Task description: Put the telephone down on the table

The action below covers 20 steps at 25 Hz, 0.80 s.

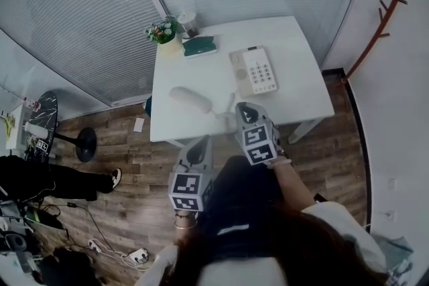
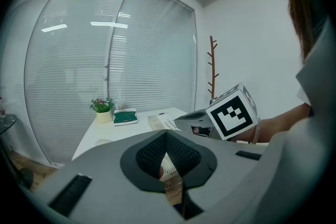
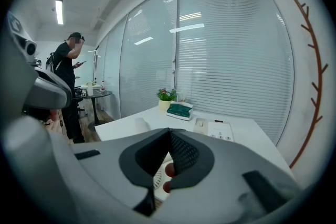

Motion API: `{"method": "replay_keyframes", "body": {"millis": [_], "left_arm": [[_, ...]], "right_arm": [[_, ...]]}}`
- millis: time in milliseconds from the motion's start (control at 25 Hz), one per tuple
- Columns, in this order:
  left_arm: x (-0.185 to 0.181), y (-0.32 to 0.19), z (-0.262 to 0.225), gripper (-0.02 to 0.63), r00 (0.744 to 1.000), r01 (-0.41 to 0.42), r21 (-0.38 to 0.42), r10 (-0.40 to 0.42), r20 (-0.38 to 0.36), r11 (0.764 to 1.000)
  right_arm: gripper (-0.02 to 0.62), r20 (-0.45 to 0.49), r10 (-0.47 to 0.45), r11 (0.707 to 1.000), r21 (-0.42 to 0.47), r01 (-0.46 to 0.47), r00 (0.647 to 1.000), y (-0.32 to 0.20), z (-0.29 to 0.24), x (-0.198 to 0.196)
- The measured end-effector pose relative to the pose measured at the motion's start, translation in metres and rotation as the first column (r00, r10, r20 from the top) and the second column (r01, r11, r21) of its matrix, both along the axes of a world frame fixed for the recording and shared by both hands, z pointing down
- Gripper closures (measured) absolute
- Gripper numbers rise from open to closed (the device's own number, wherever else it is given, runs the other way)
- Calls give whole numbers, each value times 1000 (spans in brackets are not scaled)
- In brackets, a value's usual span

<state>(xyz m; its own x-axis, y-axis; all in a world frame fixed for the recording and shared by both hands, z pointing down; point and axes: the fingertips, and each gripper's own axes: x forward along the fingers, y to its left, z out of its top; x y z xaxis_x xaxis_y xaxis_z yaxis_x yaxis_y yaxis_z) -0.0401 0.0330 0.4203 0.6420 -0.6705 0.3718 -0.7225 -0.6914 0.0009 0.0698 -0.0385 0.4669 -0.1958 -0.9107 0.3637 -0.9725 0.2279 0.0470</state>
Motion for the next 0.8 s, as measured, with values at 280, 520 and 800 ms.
{"method": "replay_keyframes", "body": {"millis": [280, 520, 800], "left_arm": [[11, -1, 13, 606, 1000, -29, -36, 29, 9, 999], [25, -7, 18, 607, 997, -71, -40, 72, 15, 997], [34, -11, 22, 606, 996, -81, -40, 82, 17, 996]], "right_arm": [[600, 6, 6, 1000, -5, -6, 1000, -3, 2, 6], [600, -63, -2, 1000, 8, 3, 998, -2, 1, 18], [600, -74, -17, 1000, -2, 17, 997, 4, 1, 25]]}}
